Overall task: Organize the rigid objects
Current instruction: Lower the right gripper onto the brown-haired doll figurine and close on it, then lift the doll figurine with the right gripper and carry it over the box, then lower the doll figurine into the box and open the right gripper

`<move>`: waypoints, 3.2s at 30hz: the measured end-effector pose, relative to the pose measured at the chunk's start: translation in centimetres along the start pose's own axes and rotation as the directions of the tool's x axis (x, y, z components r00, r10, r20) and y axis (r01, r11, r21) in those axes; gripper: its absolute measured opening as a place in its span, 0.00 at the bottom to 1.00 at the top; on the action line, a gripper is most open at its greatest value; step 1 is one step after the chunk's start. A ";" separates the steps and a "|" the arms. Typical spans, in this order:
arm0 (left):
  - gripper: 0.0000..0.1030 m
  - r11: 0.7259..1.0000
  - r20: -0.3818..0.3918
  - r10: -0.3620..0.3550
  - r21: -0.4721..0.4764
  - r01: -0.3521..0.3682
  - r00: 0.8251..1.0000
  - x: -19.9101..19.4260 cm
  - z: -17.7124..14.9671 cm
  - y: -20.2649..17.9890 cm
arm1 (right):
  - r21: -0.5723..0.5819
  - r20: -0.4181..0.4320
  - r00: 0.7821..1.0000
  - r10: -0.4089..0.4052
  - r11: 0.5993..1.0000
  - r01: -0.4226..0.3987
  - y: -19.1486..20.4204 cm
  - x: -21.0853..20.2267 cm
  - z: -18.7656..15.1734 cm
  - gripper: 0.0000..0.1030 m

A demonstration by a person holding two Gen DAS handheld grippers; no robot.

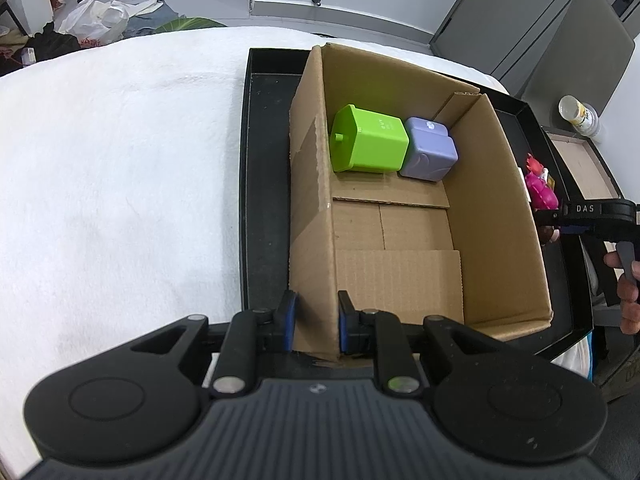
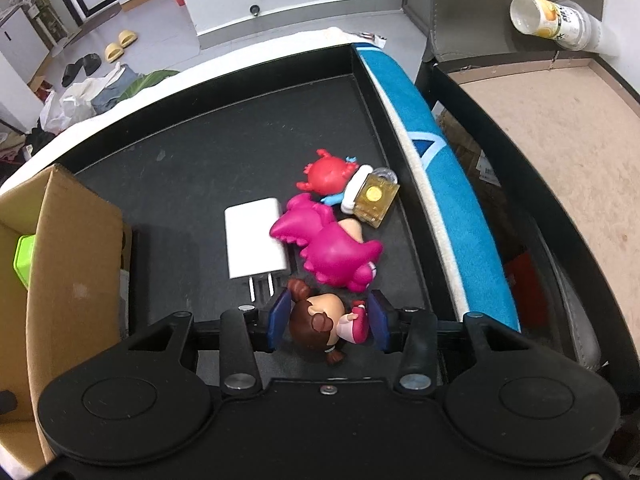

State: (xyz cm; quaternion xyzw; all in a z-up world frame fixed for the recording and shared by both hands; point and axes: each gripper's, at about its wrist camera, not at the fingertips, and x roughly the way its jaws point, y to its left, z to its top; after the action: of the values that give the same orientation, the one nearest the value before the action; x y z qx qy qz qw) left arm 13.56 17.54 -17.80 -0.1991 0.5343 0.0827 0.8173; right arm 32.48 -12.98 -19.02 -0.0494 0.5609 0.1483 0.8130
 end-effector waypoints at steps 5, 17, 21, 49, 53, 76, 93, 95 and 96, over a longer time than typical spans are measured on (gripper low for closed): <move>0.18 1.000 0.000 -0.002 -0.001 0.002 1.000 0.1 0.0 0.1 | -0.054 -0.005 1.000 -0.025 0.998 0.025 0.9 0.0 -0.3 0.41; 0.18 1.000 0.000 -0.001 -0.005 0.001 1.000 0.2 -0.1 0.1 | -0.073 -0.038 0.999 -0.033 0.997 0.030 1.4 0.6 -0.7 0.41; 0.18 1.000 0.000 0.000 -0.009 0.000 1.000 0.4 -0.1 0.2 | -0.080 -0.035 0.999 -0.036 0.996 0.033 1.6 0.3 -0.8 0.41; 0.18 1.000 0.008 0.000 -0.016 0.000 1.000 -0.4 -0.2 0.3 | -0.126 0.057 0.997 0.045 0.991 -0.038 5.0 -5.7 -0.8 0.41; 0.18 1.000 0.011 -0.008 -0.019 0.008 1.000 -0.4 -0.1 0.3 | -0.144 0.059 0.998 0.039 0.989 -0.030 5.8 -6.1 -0.9 0.41; 0.18 0.998 0.040 -0.030 -0.049 0.032 0.999 -1.1 -0.6 0.4 | -0.257 0.133 0.986 0.098 0.965 -0.062 13.9 -10.5 0.1 0.41; 0.18 0.997 0.040 -0.042 -0.062 0.044 0.998 -1.1 -0.5 0.7 | -0.300 0.100 0.973 0.207 0.939 -0.168 19.3 -10.2 -1.1 0.41; 0.18 0.997 0.041 -0.043 -0.062 0.045 0.998 -1.1 -0.6 0.7 | -0.301 0.087 0.972 0.216 0.936 -0.181 19.9 -9.7 -1.3 0.41; 0.18 0.997 0.041 -0.044 -0.064 0.046 0.998 -1.0 -0.6 0.7 | -0.299 0.082 0.972 0.219 0.936 -0.186 20.0 -9.5 -1.4 0.41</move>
State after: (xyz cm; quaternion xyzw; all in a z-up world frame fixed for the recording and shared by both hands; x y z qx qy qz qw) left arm 12.38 18.03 -17.23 -0.2358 0.5105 0.0854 0.8225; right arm 22.15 3.91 -9.02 -0.1012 0.4880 0.3144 0.8079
